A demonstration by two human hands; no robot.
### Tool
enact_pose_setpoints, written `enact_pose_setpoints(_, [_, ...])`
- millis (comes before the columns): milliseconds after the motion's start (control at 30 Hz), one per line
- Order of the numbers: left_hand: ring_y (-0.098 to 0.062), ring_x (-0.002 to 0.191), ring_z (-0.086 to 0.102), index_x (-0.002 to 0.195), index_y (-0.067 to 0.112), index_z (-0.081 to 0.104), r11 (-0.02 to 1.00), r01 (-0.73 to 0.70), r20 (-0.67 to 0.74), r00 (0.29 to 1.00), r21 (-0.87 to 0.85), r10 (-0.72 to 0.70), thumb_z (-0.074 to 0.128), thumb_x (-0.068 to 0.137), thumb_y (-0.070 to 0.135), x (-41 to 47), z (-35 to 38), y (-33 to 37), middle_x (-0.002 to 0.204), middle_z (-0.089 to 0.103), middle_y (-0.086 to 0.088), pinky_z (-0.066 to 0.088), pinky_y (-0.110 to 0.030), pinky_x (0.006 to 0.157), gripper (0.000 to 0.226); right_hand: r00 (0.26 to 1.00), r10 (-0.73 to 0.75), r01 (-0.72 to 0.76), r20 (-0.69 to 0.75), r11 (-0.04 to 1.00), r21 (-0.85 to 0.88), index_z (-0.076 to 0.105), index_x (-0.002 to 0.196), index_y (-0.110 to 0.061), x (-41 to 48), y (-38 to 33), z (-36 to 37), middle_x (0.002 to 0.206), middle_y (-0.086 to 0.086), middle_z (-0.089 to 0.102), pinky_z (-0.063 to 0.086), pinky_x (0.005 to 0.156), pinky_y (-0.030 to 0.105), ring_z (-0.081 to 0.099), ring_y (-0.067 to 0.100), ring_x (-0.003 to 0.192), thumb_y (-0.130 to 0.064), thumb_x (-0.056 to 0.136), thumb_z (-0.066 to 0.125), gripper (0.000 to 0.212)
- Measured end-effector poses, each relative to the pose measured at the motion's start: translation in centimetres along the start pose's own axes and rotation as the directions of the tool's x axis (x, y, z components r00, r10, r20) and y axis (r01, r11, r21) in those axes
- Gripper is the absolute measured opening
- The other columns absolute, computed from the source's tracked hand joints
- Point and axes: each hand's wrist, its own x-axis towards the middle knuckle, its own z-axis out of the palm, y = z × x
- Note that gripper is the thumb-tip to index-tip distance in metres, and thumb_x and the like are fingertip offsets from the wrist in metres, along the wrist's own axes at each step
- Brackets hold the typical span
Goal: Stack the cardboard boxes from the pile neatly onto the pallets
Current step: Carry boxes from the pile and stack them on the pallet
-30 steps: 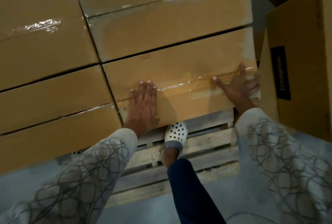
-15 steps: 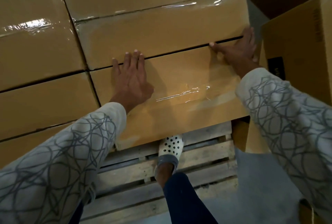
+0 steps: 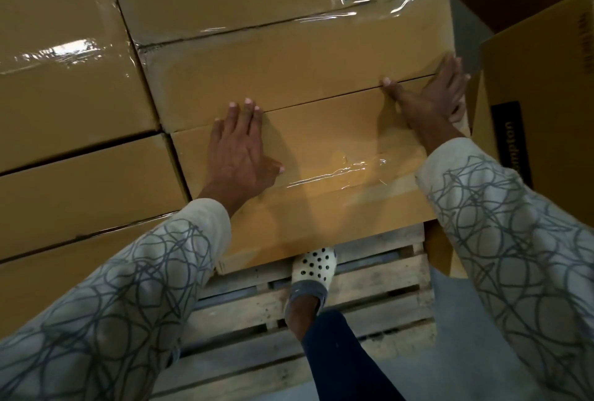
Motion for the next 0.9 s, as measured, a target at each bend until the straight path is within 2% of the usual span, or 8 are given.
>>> enact_pose_setpoints(100, [-0.033, 0.159, 0.005, 0.163, 0.007, 0.021, 0.991, -0.038, -0.016, 0.999, -0.130, 0.036, 0.067, 0.086, 0.056, -0.4, -0.2, -1.0, 0.172, 0.010, -0.010, 0.012, -0.054, 0.126, 0.102, 0.998, 0.050, -0.047, 0.048, 0.997, -0.063, -0.001, 0.165, -0.025, -0.6, -1.2, -0.2, 0.173, 0.001, -0.009, 0.005, 0.121, 0.066, -0.011, 0.029, 0.158, -0.075, 0.075, 0.071, 0.125])
enact_pose_setpoints(200, [-0.035, 0.157, 0.017, 0.158, 0.004, 0.031, 0.965, -0.036, -0.034, 0.999, -0.261, 0.028, 0.059, 0.081, 0.048, -1.2, -0.6, -2.5, 0.169, 0.022, -0.013, 0.022, -0.053, 0.124, 0.093, 0.999, 0.033, -0.034, -0.014, 0.992, -0.125, 0.013, 0.165, -0.019, -3.5, -3.3, 0.7, 0.173, 0.002, -0.004, 0.014, 0.121, 0.065, -0.004, 0.027, 0.159, -0.053, 0.092, 0.065, 0.095])
enact_pose_setpoints(267, [-0.039, 0.155, 0.023, 0.157, 0.000, 0.033, 0.957, -0.025, -0.038, 0.999, -0.289, 0.014, 0.061, 0.080, 0.042, -2.3, -0.6, -3.5, 0.166, 0.028, -0.018, 0.027, -0.054, 0.123, 0.092, 0.988, -0.132, 0.118, -0.083, 0.981, -0.153, 0.027, 0.161, -0.018, -7.0, -4.9, 2.2, 0.173, 0.003, 0.007, 0.020, 0.119, 0.059, 0.008, 0.026, 0.159, -0.035, 0.093, 0.063, 0.079])
enact_pose_setpoints(333, [-0.039, 0.154, 0.023, 0.158, 0.000, 0.031, 0.959, -0.015, -0.017, 1.000, -0.284, 0.010, 0.061, 0.081, 0.041, -3.8, -0.4, -4.3, 0.166, 0.027, -0.019, 0.026, -0.055, 0.123, 0.092, 0.929, -0.364, 0.351, -0.066, 0.924, -0.148, 0.035, 0.158, -0.017, -11.9, -6.4, 4.4, 0.171, 0.006, 0.017, 0.023, 0.116, 0.055, 0.017, 0.026, 0.157, -0.031, 0.090, 0.060, 0.074])
enact_pose_setpoints(500, [-0.039, 0.152, 0.029, 0.156, 0.000, 0.036, 0.935, 0.038, -0.058, 0.996, -0.354, -0.062, 0.059, 0.087, 0.032, -8.3, 0.3, -5.9, 0.162, 0.034, -0.021, 0.030, -0.057, 0.121, 0.080, 0.718, -0.667, 0.690, 0.196, 0.719, -0.079, 0.045, 0.153, -0.024, -23.9, -10.4, 9.8, 0.170, 0.002, 0.021, 0.014, 0.116, 0.055, 0.015, 0.026, 0.158, -0.032, 0.093, 0.057, 0.061])
enact_pose_setpoints(633, [-0.039, 0.145, 0.040, 0.152, 0.001, 0.041, 0.914, 0.152, -0.136, 0.967, -0.376, -0.217, 0.063, 0.090, 0.026, -10.6, -0.1, -10.0, 0.156, 0.043, -0.021, 0.037, -0.056, 0.115, 0.071, 0.652, -0.696, 0.741, 0.299, 0.668, -0.061, 0.049, 0.149, -0.028, -28.0, -13.2, 12.3, 0.169, -0.002, 0.025, 0.014, 0.117, 0.054, 0.014, 0.025, 0.157, -0.030, 0.097, 0.055, 0.052])
enact_pose_setpoints(767, [-0.038, 0.142, 0.040, 0.156, 0.004, 0.037, 0.899, 0.170, -0.084, 0.971, -0.403, -0.222, 0.064, 0.088, 0.023, -10.3, -1.2, -13.4, 0.155, 0.046, -0.018, 0.034, -0.050, 0.115, 0.075, 0.608, -0.710, 0.783, 0.356, 0.612, -0.116, 0.048, 0.151, -0.032, -28.4, -15.3, 14.2, 0.169, -0.001, 0.027, 0.023, 0.113, 0.061, 0.017, 0.028, 0.157, -0.024, 0.096, 0.057, 0.056])
enact_pose_setpoints(900, [-0.039, 0.140, 0.040, 0.158, 0.003, 0.031, 0.837, 0.153, -0.047, 0.977, -0.526, -0.208, 0.065, 0.088, 0.011, -8.0, -2.0, -13.7, 0.152, 0.048, -0.020, 0.035, -0.048, 0.114, 0.078, 0.649, -0.658, 0.754, 0.381, 0.623, -0.207, 0.042, 0.153, -0.038, -26.7, -16.7, 14.8, 0.170, -0.001, 0.021, 0.021, 0.113, 0.065, 0.012, 0.028, 0.157, -0.032, 0.099, 0.049, 0.055])
